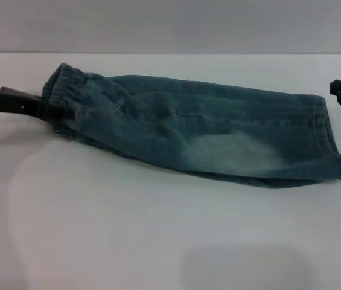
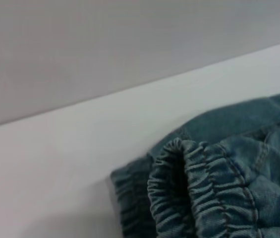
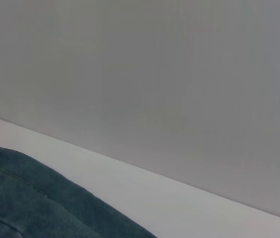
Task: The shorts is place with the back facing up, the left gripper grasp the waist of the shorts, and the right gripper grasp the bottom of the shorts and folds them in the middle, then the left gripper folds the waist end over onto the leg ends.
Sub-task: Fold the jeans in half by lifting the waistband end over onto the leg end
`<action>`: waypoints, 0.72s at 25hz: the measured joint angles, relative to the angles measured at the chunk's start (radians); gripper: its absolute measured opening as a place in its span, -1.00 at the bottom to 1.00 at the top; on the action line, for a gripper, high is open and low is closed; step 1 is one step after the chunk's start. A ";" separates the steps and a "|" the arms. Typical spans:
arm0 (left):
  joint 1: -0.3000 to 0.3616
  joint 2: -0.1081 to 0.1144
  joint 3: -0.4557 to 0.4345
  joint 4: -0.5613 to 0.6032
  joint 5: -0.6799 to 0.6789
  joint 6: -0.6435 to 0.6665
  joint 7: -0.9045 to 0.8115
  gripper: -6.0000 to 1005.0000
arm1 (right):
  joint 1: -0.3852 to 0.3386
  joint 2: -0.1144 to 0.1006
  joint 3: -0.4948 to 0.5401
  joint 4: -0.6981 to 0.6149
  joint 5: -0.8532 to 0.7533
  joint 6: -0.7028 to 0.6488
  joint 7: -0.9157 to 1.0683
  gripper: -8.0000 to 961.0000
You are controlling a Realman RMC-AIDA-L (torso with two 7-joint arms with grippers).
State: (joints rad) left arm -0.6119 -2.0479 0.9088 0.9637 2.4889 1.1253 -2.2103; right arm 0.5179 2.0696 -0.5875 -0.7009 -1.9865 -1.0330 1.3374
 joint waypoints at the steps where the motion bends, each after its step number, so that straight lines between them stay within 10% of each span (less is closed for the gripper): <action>1: 0.000 0.000 0.000 0.000 0.000 0.000 0.000 0.39 | -0.001 0.000 0.000 0.000 0.000 0.001 0.000 -0.98; 18: -0.093 -0.008 0.015 -0.118 0.111 -0.139 -0.093 0.36 | -0.024 0.003 0.009 -0.006 0.000 0.002 -0.001 -0.98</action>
State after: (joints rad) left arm -0.7051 -2.0556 0.9235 0.8455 2.5994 0.9867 -2.3036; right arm 0.4942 2.0724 -0.5787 -0.7074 -1.9865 -1.0308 1.3361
